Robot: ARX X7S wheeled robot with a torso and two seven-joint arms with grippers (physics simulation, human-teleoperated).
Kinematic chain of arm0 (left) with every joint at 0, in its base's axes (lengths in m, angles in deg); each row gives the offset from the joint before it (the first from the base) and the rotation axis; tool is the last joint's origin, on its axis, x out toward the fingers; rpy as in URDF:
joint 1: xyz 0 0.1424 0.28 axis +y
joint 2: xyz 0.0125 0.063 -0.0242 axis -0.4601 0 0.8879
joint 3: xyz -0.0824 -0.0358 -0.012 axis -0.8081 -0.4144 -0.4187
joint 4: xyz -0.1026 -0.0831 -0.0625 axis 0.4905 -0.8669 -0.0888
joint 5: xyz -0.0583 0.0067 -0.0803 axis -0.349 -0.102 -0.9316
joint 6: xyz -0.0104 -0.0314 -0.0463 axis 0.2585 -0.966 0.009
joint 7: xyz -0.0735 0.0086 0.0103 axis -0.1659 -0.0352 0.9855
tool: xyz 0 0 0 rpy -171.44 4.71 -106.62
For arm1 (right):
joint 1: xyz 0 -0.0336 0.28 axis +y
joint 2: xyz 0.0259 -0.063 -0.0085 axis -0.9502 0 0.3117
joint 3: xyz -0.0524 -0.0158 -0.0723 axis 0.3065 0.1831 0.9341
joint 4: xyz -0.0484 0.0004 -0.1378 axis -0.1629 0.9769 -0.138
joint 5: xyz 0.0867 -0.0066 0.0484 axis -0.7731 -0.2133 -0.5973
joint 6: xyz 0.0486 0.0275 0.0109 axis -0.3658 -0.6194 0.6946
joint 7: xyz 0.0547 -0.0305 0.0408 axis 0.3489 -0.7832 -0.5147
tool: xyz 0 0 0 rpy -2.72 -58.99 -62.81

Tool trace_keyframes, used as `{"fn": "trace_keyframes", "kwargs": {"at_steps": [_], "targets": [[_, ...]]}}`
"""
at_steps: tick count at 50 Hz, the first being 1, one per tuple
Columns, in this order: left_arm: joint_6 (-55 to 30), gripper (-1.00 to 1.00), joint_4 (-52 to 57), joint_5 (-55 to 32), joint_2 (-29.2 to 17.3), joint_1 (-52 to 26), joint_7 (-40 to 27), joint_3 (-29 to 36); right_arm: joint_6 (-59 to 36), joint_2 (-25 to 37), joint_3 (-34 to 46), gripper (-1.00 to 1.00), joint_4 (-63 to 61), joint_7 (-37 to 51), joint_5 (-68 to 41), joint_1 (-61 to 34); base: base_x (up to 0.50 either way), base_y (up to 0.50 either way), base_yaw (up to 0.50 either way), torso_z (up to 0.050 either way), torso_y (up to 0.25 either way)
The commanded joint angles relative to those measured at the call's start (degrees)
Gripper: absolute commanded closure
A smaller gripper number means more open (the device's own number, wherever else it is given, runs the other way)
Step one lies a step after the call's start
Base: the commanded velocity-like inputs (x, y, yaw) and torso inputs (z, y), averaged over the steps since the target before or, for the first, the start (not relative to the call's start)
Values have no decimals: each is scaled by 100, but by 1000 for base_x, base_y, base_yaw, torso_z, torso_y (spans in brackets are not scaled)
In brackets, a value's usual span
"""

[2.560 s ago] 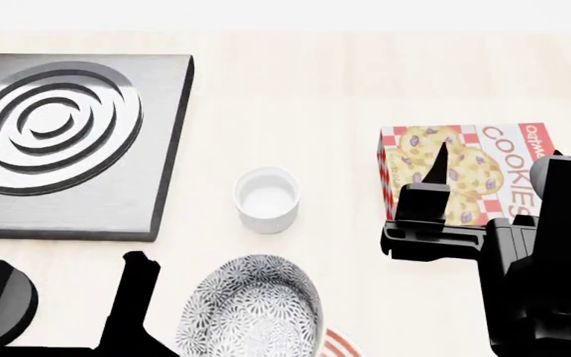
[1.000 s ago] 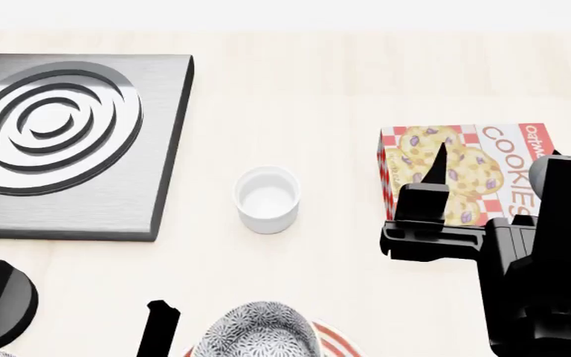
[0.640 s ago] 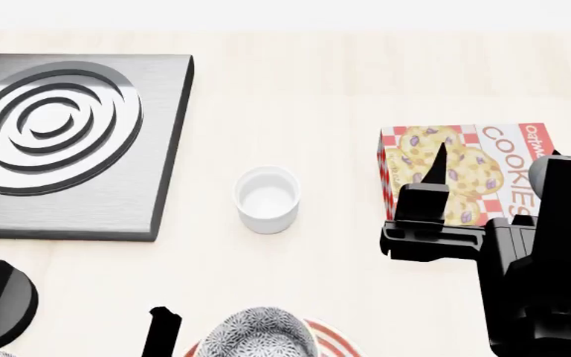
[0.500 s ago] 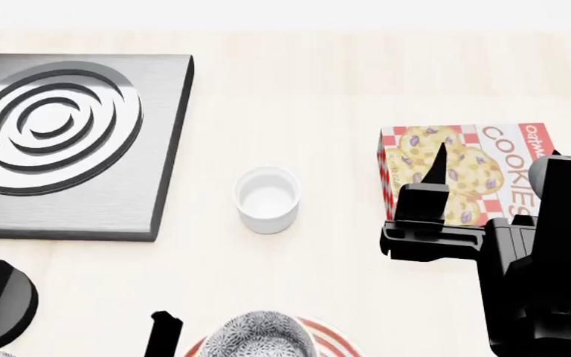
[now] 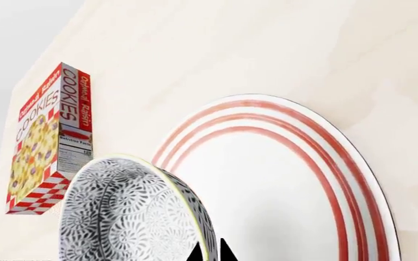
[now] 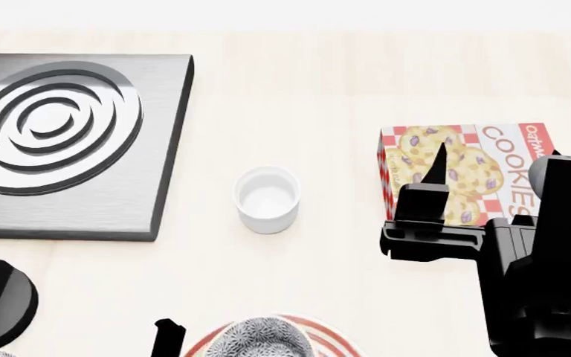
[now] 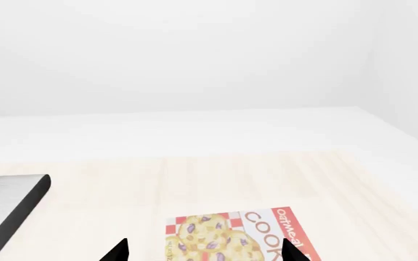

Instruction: Pick the akita bowl on the stove and place it on the plate.

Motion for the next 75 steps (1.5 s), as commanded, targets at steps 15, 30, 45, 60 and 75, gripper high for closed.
{"fn": "trace_keyframes", "kwargs": {"at_steps": [15, 30, 45, 60, 75], "targets": [[118, 100, -215, 99, 55, 173, -186, 50, 33, 33, 10, -100, 16, 64, -75, 7, 0, 0, 0, 0, 1], [146, 100, -248, 150, 60, 295, -260, 125, -9, 51, 9, -100, 2, 105, -147, -15, 0, 0, 0, 0, 0], [175, -100, -259, 321, 63, 258, -289, 186, 55, 75, 24, -100, 42, 129, -176, 10, 0, 0, 0, 1, 1], [123, -100, -127, 398, 71, 252, -346, 180, 54, 89, 22, -100, 67, 165, -230, 2, 0, 0, 0, 0, 0], [-34, -100, 391, 304, 233, 259, -453, 25, -11, 99, 15, -100, 30, 227, -306, -27, 0, 0, 0, 0, 0]]}}
